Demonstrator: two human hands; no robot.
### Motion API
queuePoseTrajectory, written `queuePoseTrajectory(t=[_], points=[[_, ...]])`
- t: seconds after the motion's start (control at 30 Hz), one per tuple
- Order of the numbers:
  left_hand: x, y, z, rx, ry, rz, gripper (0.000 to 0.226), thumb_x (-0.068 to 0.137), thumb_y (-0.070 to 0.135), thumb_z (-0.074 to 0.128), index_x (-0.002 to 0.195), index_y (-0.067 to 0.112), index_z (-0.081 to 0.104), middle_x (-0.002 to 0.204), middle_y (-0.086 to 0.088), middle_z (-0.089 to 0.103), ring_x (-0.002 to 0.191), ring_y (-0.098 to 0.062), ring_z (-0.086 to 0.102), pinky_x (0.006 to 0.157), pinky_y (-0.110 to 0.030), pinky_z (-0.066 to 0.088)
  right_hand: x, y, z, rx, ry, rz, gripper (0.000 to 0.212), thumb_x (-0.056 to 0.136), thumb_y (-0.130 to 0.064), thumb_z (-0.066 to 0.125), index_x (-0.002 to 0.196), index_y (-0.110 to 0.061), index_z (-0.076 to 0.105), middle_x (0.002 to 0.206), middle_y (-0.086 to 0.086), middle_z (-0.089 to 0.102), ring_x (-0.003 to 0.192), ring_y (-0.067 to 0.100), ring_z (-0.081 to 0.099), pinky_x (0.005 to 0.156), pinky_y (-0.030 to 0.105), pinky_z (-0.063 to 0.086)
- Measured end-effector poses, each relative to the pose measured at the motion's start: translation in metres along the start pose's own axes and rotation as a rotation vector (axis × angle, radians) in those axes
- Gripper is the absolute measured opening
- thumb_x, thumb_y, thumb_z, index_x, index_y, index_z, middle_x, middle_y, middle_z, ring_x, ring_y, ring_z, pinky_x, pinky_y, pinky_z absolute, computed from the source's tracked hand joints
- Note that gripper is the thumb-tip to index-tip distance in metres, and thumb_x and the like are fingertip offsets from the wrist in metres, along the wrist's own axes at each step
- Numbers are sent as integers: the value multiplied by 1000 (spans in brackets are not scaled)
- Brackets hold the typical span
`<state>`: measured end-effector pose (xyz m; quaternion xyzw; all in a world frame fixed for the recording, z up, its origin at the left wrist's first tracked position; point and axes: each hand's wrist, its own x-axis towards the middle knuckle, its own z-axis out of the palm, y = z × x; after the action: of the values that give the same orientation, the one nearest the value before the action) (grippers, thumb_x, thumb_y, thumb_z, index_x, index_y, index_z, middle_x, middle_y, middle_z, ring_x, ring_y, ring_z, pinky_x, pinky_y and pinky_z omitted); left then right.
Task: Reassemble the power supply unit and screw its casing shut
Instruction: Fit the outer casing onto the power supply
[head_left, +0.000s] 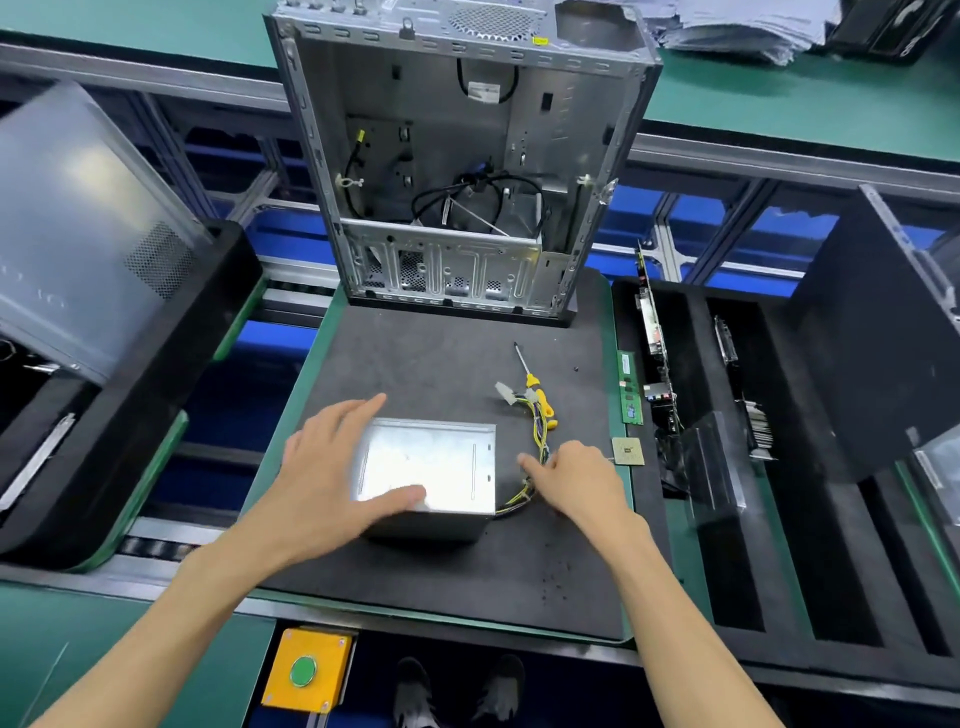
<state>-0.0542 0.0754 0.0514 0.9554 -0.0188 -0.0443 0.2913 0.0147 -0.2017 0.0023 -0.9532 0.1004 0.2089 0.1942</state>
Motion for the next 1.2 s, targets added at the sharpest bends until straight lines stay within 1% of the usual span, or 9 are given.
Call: queuePoseTrajectory(t=[0.2, 0.27, 0.33, 0.4, 0.5, 0.8, 0.93, 1.1, 1.2], points=[[-9, 2, 11, -657, 173, -508, 62, 84, 65, 61, 133, 27, 57, 116, 23, 58, 108, 7, 54, 86, -18, 39, -29, -28, -3, 809, -60, -115, 37, 98, -60, 53, 95, -28, 73, 97, -8, 76, 97, 14, 72, 95, 44, 56], [-8, 5, 15, -688, 181, -532, 44, 89, 60, 63, 116, 26, 68, 104, 25, 64, 90, 15, 56, 75, -12, 36, -43, -41, 0, 935, -127, -135, 45, 87, -73, 51, 93, -35, 74, 94, -24, 74, 92, -7, 68, 90, 27, 53], [-8, 5, 17, -689, 213, -523, 35, 89, 55, 67, 105, 24, 73, 97, 21, 69, 82, 19, 59, 72, -11, 37, -57, -51, 5, 928, -130, -180, 50, 84, -72, 56, 117, -37, 70, 93, -32, 69, 89, -19, 59, 79, 7, 44], [-9, 6, 16, -720, 224, -517, 30, 89, 51, 70, 101, 24, 76, 93, 21, 72, 82, 17, 60, 72, -11, 38, -61, -54, 12, 936, -111, -202, 54, 96, -52, 62, 144, -29, 55, 115, -26, 66, 105, -16, 58, 82, 2, 42], [-11, 6, 15, -788, 207, -502, 26, 89, 46, 72, 92, 22, 79, 87, 20, 74, 87, 6, 63, 74, -14, 41, -67, -56, 15, 973, -138, -202, 63, 102, -34, 61, 159, -25, 35, 144, -17, 56, 133, 3, 52, 113, 25, 42], [-10, 3, 8, -908, 86, -483, 27, 92, 31, 72, 67, 20, 77, 61, 18, 67, 51, 7, 55, 69, -24, 39, -64, -56, 22, 1173, -260, -189, 72, 103, -18, 60, 163, -27, 22, 149, -14, 54, 138, 10, 52, 121, 40, 36], [-3, 2, 4, -920, 58, -512, 17, 88, 35, 75, 88, 18, 80, 85, 7, 79, 72, -7, 67, 73, -26, 45, -61, -57, 18, 1210, -282, -199, 66, 103, -14, 58, 160, -29, 30, 144, -14, 59, 132, 7, 57, 117, 36, 41], [2, -2, 9, -954, 56, -576, 33, 85, 39, 77, 109, 18, 70, 100, 3, 78, 91, -17, 70, 74, -30, 47, -60, -58, 16, 1243, -281, -159, 45, 101, -16, 60, 141, -34, 52, 130, -11, 68, 115, 6, 67, 87, 21, 54], [1, -4, 18, -921, 81, -571, 37, 88, 45, 72, 118, 25, 64, 114, 4, 71, 107, -17, 66, 94, -37, 49, -61, -60, 17, 1267, -258, -153, 36, 102, -16, 60, 133, -32, 57, 129, -4, 69, 109, 9, 68, 81, 22, 54]])
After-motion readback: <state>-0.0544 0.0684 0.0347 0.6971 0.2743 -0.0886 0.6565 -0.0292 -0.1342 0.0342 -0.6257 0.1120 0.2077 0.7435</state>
